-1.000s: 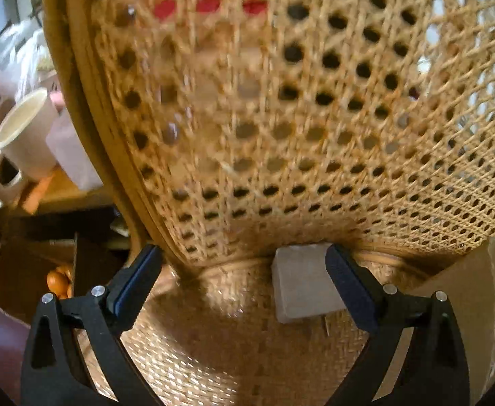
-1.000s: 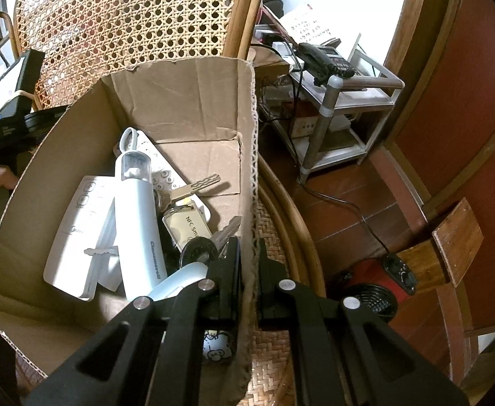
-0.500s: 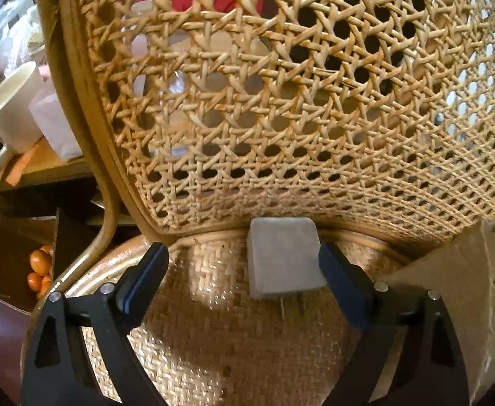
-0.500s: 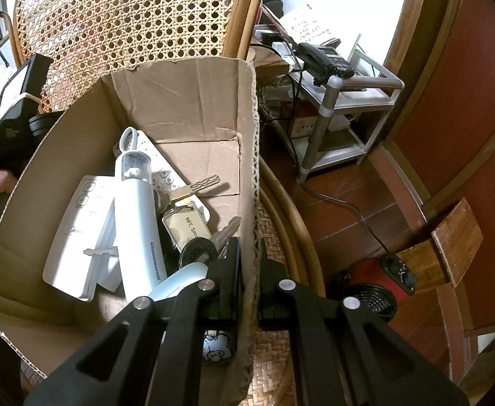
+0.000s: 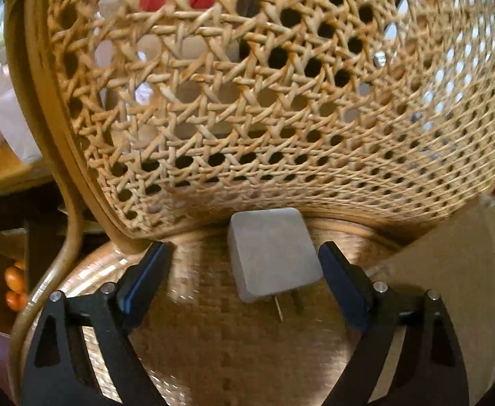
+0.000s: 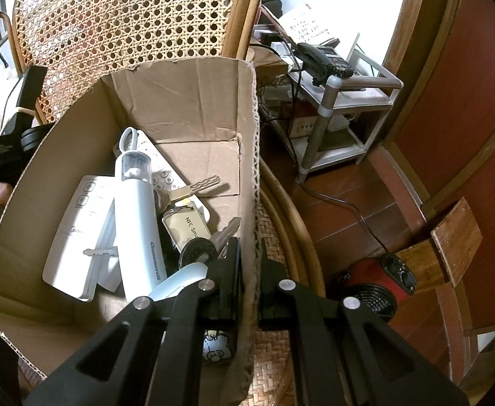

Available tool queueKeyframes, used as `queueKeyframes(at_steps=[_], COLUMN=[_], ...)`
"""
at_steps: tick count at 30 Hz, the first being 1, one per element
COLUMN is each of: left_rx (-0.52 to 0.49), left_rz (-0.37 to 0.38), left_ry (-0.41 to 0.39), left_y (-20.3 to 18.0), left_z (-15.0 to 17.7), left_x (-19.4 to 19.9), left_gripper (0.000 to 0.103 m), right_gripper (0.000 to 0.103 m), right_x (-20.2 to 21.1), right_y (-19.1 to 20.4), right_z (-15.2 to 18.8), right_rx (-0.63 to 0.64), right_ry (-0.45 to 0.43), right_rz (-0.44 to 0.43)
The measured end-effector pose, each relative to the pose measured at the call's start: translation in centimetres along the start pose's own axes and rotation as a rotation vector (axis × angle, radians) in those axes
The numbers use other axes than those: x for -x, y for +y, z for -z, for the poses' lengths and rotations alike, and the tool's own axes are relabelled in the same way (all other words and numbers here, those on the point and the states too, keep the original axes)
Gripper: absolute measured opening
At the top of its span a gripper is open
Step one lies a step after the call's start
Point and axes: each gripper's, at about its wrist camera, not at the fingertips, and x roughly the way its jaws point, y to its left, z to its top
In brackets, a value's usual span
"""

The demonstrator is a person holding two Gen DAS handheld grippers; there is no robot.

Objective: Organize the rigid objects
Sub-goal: 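Move the left tool to the white charger plug and grasp it, then carry the white charger into the box and open the left tool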

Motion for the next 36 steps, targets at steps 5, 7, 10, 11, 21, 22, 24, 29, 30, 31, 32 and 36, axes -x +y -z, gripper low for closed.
queueKeyframes(at_steps=[5,7,10,11,21,22,24,29,30,31,32,36], left_rx=[-0.151,-0.148,-0.146,-0.142,-0.218,-0.216,-0.22,-0.255,-0.251,-0.253,-0.259,-0.314], left_rz=[-0.046,-0.053,-0.076,-0.077,-0.121,-0.109,-0.093,-0.063,-0.04,-0.017,-0.002,0.021], left_ry=[-0.037,-0.041,-0.033,-0.033,-0.186,-0.212,-0.26,-0.34,-0.335,-0.326,-0.318,-0.303], left_y=[-3.3,-3.6,-3.0,-2.7,-3.3,-3.6,-3.8,-6.6,-7.2,-7.2,-7.7,-9.6], left_z=[1.3,1.6,2.6,2.9,5.8,6.0,6.7,7.5,7.9,7.8,8.2,8.6], left_x=[-0.5,-0.5,0.2,0.8,10.5,11.9,14.6,19.7,20.3,20.9,21.1,22.3], left_gripper=[0.047,0.047,0.047,0.047,0.047,0.047,0.047,0.047,0.047,0.047,0.048,0.048], right_gripper=[0.007,0.007,0.007,0.007,0.007,0.007,0.007,0.007,0.007,0.007,0.007,0.007], right_x=[0.0,0.0,0.0,0.0,0.0,0.0,0.0,0.0,0.0,0.0,0.0,0.0], right_y=[0.1,0.1,0.1,0.0,0.1,0.2,0.2,0.3,0.3,0.2,0.3,0.3], right_z=[-0.1,-0.1,-0.1,-0.1,0.0,0.0,0.0,0.1,0.1,0.1,0.1,0.1], right_rx=[-0.003,-0.001,-0.002,-0.002,-0.003,-0.002,0.0,0.001,0.002,0.002,0.001,0.003], right_ry=[-0.001,-0.001,-0.001,-0.001,0.002,0.002,0.002,0.002,0.002,0.002,0.002,0.002], right_rz=[0.004,0.006,0.005,0.005,0.001,0.001,0.002,0.003,0.003,0.002,0.002,0.003])
